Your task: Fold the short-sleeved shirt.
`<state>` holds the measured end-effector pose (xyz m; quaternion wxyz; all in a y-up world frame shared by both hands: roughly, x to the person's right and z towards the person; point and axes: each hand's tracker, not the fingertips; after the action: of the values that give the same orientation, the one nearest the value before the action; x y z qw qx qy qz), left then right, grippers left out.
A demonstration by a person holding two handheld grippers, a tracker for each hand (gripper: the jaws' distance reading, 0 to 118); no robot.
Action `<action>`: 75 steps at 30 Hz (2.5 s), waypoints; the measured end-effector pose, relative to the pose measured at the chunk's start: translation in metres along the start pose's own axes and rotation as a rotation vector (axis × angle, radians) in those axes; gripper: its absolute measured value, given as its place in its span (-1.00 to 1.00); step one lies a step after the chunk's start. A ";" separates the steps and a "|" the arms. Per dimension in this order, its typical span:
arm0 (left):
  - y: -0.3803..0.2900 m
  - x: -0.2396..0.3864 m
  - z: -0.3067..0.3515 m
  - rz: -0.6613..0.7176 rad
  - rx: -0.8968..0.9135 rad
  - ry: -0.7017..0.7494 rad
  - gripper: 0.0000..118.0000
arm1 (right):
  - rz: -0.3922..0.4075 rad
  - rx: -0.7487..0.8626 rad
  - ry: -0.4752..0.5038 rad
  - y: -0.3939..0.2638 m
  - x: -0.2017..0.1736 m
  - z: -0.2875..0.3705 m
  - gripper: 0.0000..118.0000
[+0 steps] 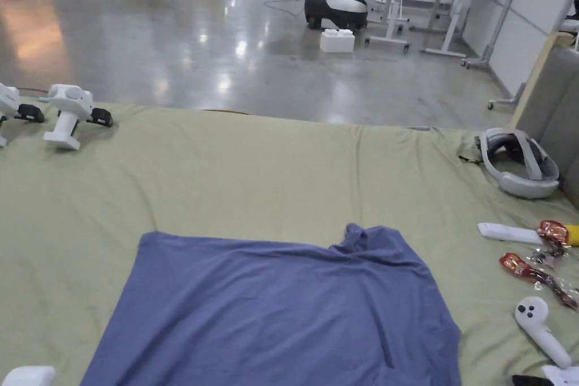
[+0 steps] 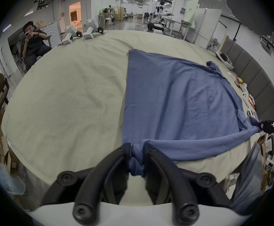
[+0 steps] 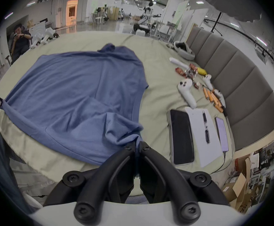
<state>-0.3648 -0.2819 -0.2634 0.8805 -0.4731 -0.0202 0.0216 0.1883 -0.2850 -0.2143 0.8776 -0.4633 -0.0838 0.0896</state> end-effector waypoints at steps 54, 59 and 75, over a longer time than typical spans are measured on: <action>0.048 -0.020 -0.042 0.125 -0.175 0.001 -0.19 | -0.133 0.730 0.047 0.104 -0.088 0.064 -0.90; 0.032 -0.017 -0.050 0.118 -0.261 0.089 0.13 | -0.120 0.699 0.043 0.099 -0.085 0.059 -0.90; 0.008 -0.026 -0.057 0.086 -0.247 0.161 0.01 | -0.128 0.613 0.063 0.082 -0.083 0.043 -0.90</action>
<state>-0.3875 -0.3265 -0.3014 0.8125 -0.5786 0.0681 0.0184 0.0911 -0.2248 -0.2633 0.9825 -0.1734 -0.0546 0.0407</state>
